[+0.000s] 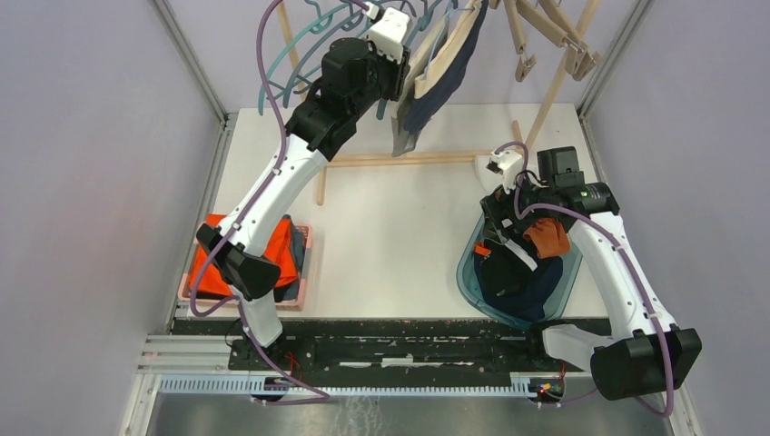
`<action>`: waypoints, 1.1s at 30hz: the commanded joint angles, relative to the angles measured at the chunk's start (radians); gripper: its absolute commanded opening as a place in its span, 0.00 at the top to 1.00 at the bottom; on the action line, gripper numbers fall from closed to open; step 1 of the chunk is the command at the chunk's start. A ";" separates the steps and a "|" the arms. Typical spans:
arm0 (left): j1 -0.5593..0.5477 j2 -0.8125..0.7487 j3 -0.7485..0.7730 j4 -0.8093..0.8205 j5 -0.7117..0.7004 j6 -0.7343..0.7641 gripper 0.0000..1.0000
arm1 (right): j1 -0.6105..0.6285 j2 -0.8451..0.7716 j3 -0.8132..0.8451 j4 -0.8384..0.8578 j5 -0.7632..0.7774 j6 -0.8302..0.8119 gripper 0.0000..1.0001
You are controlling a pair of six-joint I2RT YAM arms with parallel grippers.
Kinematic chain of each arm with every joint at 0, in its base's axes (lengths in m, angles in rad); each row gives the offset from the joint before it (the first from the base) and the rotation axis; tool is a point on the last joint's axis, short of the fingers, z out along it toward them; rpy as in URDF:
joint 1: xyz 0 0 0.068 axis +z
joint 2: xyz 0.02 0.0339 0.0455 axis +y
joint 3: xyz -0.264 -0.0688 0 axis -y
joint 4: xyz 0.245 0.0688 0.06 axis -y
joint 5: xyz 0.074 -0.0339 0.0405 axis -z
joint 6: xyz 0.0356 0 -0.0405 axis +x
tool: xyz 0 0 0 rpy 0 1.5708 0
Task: Remove the underwear clipped to the hanger
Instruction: Pick up the hanger from the clothesline.
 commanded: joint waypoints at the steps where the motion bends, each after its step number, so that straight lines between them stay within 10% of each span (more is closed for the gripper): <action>1: 0.002 -0.002 0.037 0.020 -0.013 0.000 0.62 | 0.008 0.000 -0.002 0.027 -0.023 -0.014 0.00; 17: 0.002 -0.026 0.041 0.048 -0.052 0.009 0.97 | 0.014 0.007 -0.003 0.026 -0.019 -0.016 0.00; 33: 0.003 -0.165 -0.195 0.278 -0.040 0.001 0.97 | 0.030 0.025 -0.002 0.017 -0.020 -0.020 0.00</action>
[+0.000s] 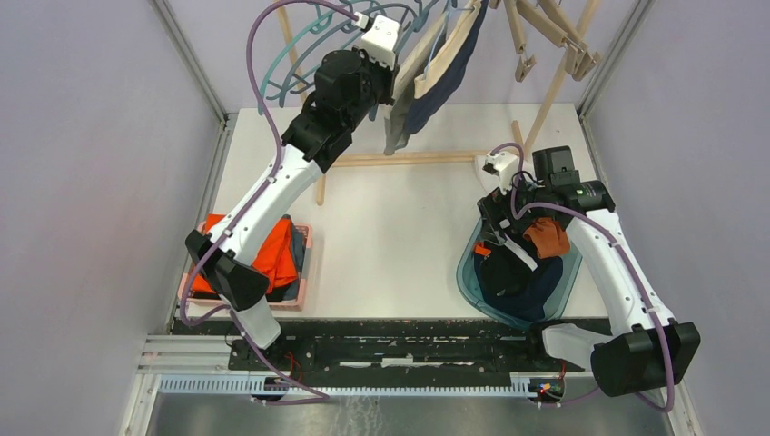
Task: Remove the underwear clipped to the hanger
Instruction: Pick up the hanger from the clothesline.
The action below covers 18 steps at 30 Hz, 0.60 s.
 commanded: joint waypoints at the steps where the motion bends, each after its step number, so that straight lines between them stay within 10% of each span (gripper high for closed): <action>1: 0.002 -0.094 -0.027 0.123 -0.001 0.005 0.97 | 0.009 0.002 -0.001 0.018 -0.022 -0.011 0.00; 18: 0.002 -0.205 -0.158 0.185 -0.023 0.043 0.97 | 0.013 0.008 0.001 0.017 -0.018 -0.012 0.00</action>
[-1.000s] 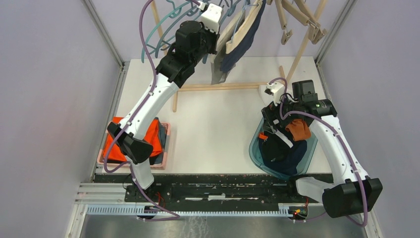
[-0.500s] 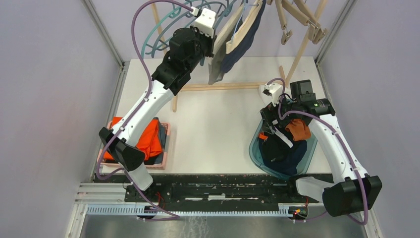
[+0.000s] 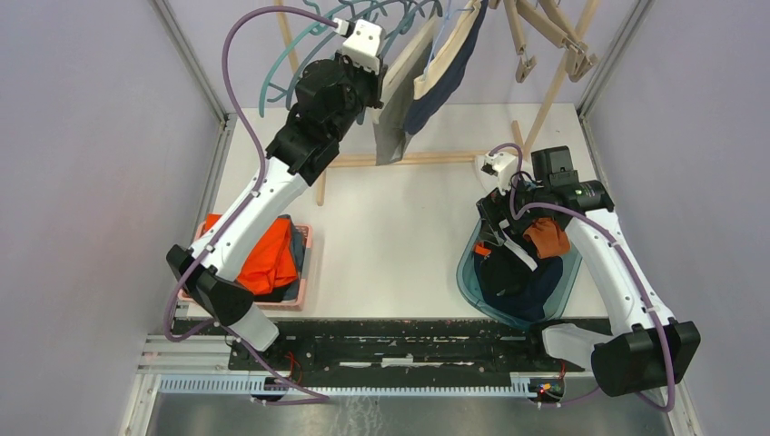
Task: Remove the underwear clipped to the hanger
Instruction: Pick up the hanger from the clothesline.
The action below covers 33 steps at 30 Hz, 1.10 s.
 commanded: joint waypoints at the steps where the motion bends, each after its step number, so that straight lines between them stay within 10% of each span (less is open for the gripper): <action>1: 0.000 -0.082 -0.032 0.117 -0.009 0.047 0.97 | 0.006 0.008 0.000 0.017 -0.018 -0.013 0.00; 33: 0.000 -0.122 -0.232 0.506 -0.073 0.120 0.97 | 0.008 0.056 -0.002 0.011 0.016 -0.026 0.00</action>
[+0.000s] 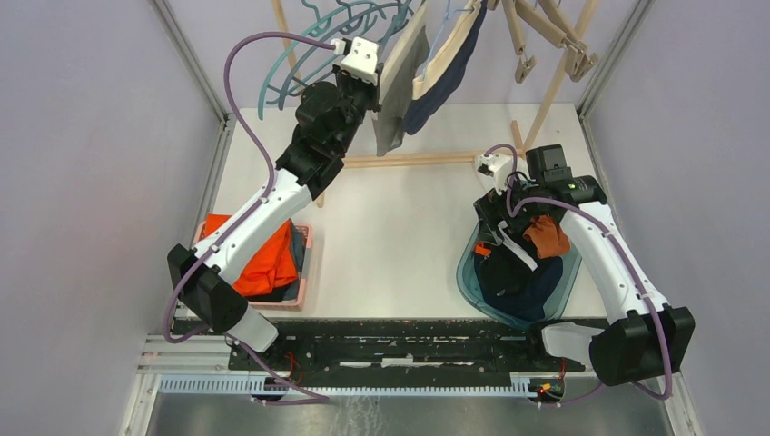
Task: Remove the underwear clipped to the hanger
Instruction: Pick up the hanger from the clothesline.
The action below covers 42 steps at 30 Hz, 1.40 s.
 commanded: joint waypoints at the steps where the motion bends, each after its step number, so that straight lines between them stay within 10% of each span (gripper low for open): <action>1: -0.002 -0.068 -0.003 0.161 -0.023 0.034 0.97 | 0.004 0.004 -0.001 0.014 0.006 -0.015 0.00; 26: -0.049 -0.027 -0.162 0.599 -0.084 0.302 0.97 | 0.009 0.074 -0.006 0.006 0.044 -0.034 0.00; 42: -0.049 -0.144 -0.256 0.430 -0.059 0.275 0.97 | 0.009 0.079 0.002 0.001 0.050 -0.033 0.00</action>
